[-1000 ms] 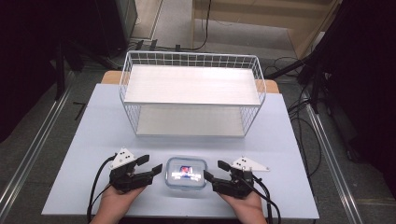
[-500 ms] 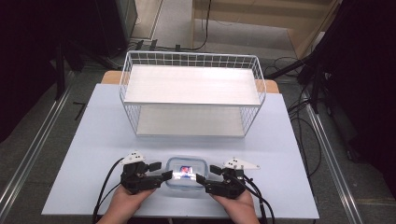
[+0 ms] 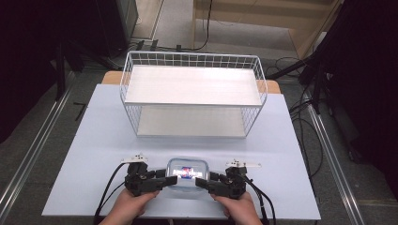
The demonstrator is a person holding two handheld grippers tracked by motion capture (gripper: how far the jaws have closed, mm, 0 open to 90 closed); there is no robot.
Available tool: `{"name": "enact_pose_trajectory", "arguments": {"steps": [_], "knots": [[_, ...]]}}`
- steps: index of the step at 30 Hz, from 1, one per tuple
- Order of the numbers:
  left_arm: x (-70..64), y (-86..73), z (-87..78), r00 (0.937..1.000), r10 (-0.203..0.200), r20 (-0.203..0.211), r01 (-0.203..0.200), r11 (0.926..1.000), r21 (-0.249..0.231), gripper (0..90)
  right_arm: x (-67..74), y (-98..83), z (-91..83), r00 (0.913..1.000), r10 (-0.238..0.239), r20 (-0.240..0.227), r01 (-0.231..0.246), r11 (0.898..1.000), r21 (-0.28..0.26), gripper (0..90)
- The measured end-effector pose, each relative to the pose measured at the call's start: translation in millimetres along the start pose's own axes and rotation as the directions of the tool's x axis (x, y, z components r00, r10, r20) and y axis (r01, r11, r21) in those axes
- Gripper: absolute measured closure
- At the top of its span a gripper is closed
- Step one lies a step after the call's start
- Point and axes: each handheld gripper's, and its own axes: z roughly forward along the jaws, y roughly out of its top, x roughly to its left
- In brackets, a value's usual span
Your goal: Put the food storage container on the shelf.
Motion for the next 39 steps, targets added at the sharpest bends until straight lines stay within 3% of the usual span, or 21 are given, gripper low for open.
{"name": "enact_pose_trajectory", "arguments": {"steps": [4,6,10,12,16,18,21,26,27,30,31,32,34,39], "knots": [[-3.0,-0.8,-0.1,0.9999,0.013,0.002,-0.013,0.9999,0.002,36.3,-0.6,0.5,-2.0,0.9999,0.008,-0.009,-0.008,1.0,0.006,36.9],[-4.8,-0.6,-2.7,0.9999,0.011,0.002,-0.011,0.9999,-0.011,41.1,-2.2,1.2,-6.0,0.999,0.04,-0.021,-0.04,0.999,-0.013,43.1],[-6.9,-0.5,-4.7,0.9997,0.025,-0.005,-0.025,0.9996,-0.016,44.0,-0.4,0.5,-8.9,0.9995,0.027,-0.019,-0.027,0.999,-0.017,45.6],[-10.3,0.0,-5.2,0.9982,0.056,-0.023,-0.057,0.9983,-0.016,45.6,-0.8,1.0,-11.4,0.999,0.037,-0.023,-0.038,0.999,-0.024,47.8],[-15.6,0.4,-7.1,0.9933,0.106,-0.047,-0.106,0.9942,-0.017,47.9,0.7,1.0,-14.1,0.9998,0.011,-0.019,-0.012,0.999,-0.037,50.4],[-16.5,0.1,-7.1,0.9923,0.111,-0.055,-0.112,0.9935,-0.018,48.0,1.4,0.6,-14.6,0.9998,0.007,-0.017,-0.008,0.999,-0.036,50.6],[-21.7,-1.2,-8.3,0.9825,0.163,-0.089,-0.167,0.9853,-0.036,49.4,1.9,1.4,-16.9,0.9996,0.008,-0.026,-0.01,0.999,-0.052,52.8],[-23.5,-1.9,-8.2,0.9774,0.186,-0.101,-0.191,0.9807,-0.043,49.5,4.8,1.3,-17.3,0.9994,-0.032,-0.008,0.032,0.998,-0.055,52.4],[-25.4,-2.5,-8.4,0.9712,0.209,-0.114,-0.216,0.9753,-0.048,49.5,5.9,1.3,-17.4,0.999,-0.044,-0.001,0.044,0.997,-0.06,52.3],[-27.6,-2.6,-8.9,0.9665,0.226,-0.123,-0.234,0.9704,-0.059,49.5,7.7,1.7,-18.0,0.9978,-0.066,0.006,0.066,0.996,-0.066,51.9],[-31.3,-2.0,-10.5,0.957,0.256,-0.137,-0.266,0.9616,-0.067,49.5,9.2,2.1,-19.1,0.996,-0.088,0.009,0.089,0.993,-0.08,51.6],[-31.3,-2.0,-10.5,0.957,0.256,-0.137,-0.266,0.9616,-0.067,49.5,9.2,2.1,-19.1,0.996,-0.088,0.009,0.089,0.993,-0.08,51.6],[-35.7,-2.0,-12.0,0.9478,0.282,-0.149,-0.296,0.9515,-0.084,49.5,10.9,2.1,-20.9,0.9926,-0.121,0.013,0.121,0.987,-0.102,51.2],[-39.8,-0.3,-15.7,0.9338,0.318,-0.164,-0.336,0.9363,-0.101,49.7,16.8,2.7,-24.1,0.9847,-0.171,0.031,0.174,0.976,-0.128,51.0]]}}
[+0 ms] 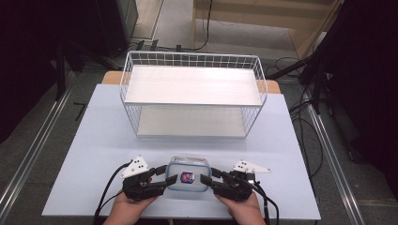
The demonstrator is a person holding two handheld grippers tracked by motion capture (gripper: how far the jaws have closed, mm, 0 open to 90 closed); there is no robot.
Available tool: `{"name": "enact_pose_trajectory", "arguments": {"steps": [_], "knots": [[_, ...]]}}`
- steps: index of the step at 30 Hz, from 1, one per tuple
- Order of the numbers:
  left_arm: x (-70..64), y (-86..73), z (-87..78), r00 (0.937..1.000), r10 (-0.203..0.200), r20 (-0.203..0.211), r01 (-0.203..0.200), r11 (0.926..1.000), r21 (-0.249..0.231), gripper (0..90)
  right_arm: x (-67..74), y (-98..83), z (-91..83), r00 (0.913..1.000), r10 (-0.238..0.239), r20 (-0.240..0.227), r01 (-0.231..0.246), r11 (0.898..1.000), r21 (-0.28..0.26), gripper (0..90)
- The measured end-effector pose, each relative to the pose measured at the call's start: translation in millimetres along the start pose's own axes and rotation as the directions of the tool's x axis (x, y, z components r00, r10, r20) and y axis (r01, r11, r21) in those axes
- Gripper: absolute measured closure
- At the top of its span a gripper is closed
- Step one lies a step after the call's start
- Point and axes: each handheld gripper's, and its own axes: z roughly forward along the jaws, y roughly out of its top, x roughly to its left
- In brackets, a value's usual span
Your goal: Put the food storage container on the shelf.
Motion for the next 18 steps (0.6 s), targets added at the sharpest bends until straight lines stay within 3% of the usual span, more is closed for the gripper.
{"name": "enact_pose_trajectory", "arguments": {"steps": [5,13,18], "knots": [[-2.3,2.5,-2.9,0.9996,0.024,-0.011,-0.025,0.9995,-0.018,49.7,6.9,2.0,-1.7,0.9978,-0.063,0.02,0.064,0.997,-0.038,51.0],[-7.3,16.4,-11.1,0.9944,0.098,-0.039,-0.1,0.9935,-0.054,49.6,15.3,10.6,-5.5,0.9925,-0.116,0.038,0.119,0.989,-0.083,50.6],[-10.3,22.1,-14.2,0.9931,0.109,-0.043,-0.112,0.9907,-0.077,49.7,20.2,17.2,-9.6,0.9879,-0.147,0.048,0.152,0.982,-0.112,50.6]]}}
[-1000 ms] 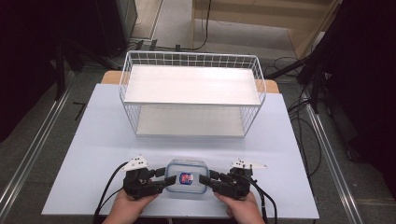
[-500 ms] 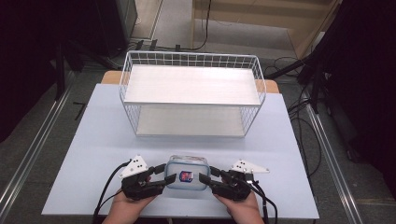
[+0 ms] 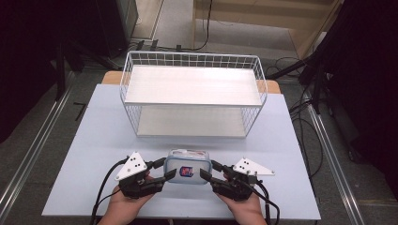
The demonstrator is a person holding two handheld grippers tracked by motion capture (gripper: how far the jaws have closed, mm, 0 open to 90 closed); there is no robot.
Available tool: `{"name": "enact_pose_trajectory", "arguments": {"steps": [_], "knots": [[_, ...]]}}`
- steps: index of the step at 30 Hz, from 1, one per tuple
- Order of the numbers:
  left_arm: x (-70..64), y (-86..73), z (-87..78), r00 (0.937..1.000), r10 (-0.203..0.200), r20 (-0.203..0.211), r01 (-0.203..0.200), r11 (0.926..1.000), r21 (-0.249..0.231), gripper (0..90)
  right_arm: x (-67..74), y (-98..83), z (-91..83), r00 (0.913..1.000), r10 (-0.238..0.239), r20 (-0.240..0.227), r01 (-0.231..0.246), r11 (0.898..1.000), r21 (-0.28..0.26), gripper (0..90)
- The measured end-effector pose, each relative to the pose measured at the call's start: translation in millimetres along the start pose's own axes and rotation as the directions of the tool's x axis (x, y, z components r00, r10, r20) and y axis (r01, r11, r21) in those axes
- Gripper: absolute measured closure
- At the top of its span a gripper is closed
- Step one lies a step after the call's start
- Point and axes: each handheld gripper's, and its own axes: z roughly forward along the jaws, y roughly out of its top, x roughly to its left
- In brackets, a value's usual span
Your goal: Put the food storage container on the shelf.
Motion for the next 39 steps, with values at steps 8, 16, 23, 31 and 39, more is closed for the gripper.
{"name": "enact_pose_trajectory", "arguments": {"steps": [8,16,23,31,39], "knots": [[-1.0,17.4,-5.2,0.9996,0.028,-0.004,-0.028,0.9987,-0.044,49.6,3.6,14.4,-4.7,0.9995,-0.032,0.003,0.032,0.999,-0.036,50.7],[0.5,33.9,-9.3,0.9986,0.05,-0.015,-0.051,0.996,-0.074,49.6,7.5,34.3,-6.6,0.9967,-0.081,0.01,0.082,0.994,-0.067,50.7],[1.5,41.9,-9.9,0.9987,0.046,-0.022,-0.048,0.9947,-0.091,49.7,8.0,45.8,-6.4,0.9951,-0.098,0.018,0.099,0.992,-0.083,50.5],[0.7,52.2,-8.3,0.998,0.058,-0.024,-0.06,0.9929,-0.103,49.6,7.2,54.3,-9.7,0.9939,-0.107,0.028,0.109,0.989,-0.101,50.4],[-0.9,71.7,-7.0,0.9964,0.083,-0.02,-0.085,0.9873,-0.135,49.6,7.1,73.4,-17.6,0.9911,-0.127,0.042,0.131,0.983,-0.127,50.2]]}}
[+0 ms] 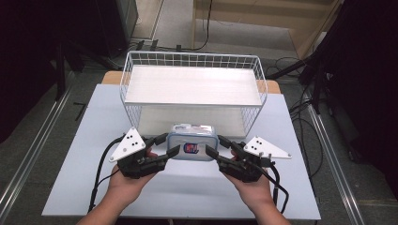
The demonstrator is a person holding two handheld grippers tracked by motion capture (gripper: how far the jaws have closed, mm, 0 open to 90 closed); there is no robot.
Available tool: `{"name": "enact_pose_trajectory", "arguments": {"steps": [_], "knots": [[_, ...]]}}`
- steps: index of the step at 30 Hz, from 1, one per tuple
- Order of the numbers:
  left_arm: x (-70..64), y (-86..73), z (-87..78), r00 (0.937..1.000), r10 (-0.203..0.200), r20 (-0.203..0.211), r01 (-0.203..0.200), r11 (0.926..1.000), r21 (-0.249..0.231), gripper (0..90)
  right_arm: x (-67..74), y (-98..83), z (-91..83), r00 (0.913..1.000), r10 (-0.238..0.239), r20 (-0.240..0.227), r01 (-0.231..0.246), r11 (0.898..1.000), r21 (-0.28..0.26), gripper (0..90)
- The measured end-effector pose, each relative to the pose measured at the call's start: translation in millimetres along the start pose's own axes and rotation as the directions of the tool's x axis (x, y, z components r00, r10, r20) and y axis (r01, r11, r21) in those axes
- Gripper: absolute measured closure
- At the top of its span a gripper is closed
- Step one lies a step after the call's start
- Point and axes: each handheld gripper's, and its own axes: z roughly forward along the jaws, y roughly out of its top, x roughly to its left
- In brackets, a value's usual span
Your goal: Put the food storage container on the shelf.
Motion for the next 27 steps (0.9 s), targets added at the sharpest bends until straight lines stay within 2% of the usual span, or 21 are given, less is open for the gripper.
{"name": "enact_pose_trajectory", "arguments": {"steps": [8,16,22,27], "knots": [[1.9,14.6,4.7,1.0,0.006,-0.001,-0.006,0.9999,-0.015,49.6,-4.8,14.5,-2.0,1.0,-0.009,0.003,0.009,1.0,-0.021,50.1],[6.9,35.5,7.8,0.9993,0.036,-0.004,-0.036,0.9988,-0.033,49.6,-8.9,33.4,-1.5,0.9997,-0.023,0.011,0.024,0.998,-0.05,49.9],[9.9,42.9,10.0,0.9999,0.014,-0.003,-0.014,0.9984,-0.054,49.6,-11.6,47.1,-0.6,0.9994,-0.031,0.014,0.032,0.998,-0.059,49.9],[19.2,52.9,14.6,1.0,0.005,-0.001,-0.005,0.9981,-0.062,49.5,-16.4,60.5,5.0,0.999,-0.041,0.016,0.042,0.998,-0.053,49.9]]}}
